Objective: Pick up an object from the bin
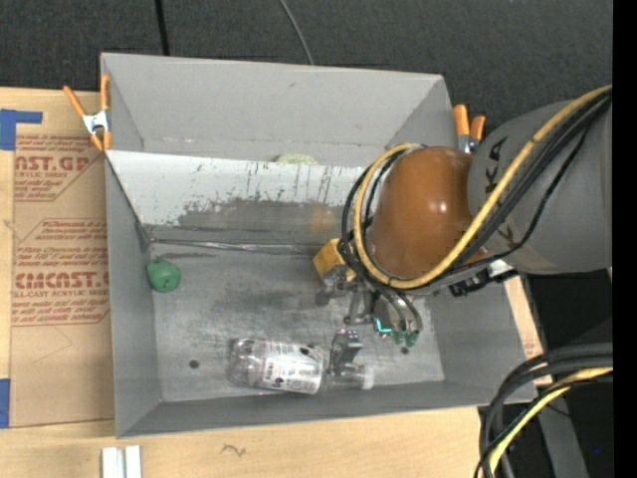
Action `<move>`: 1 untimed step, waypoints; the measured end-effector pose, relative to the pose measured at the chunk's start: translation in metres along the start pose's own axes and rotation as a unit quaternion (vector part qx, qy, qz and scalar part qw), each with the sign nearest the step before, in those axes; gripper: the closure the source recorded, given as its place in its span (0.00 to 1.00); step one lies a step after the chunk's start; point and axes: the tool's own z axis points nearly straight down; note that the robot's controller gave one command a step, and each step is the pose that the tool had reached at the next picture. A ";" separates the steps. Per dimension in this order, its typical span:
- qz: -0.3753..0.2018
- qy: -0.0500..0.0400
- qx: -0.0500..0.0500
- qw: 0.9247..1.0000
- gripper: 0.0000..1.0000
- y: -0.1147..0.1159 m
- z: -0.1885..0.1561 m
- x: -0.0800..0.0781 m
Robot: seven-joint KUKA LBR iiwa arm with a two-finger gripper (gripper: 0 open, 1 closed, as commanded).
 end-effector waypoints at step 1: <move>0.000 -0.004 0.000 1.000 0.00 0.000 -0.004 -0.002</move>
Offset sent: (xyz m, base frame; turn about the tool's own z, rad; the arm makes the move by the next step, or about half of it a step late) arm -0.0072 0.0670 -0.0859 -0.0053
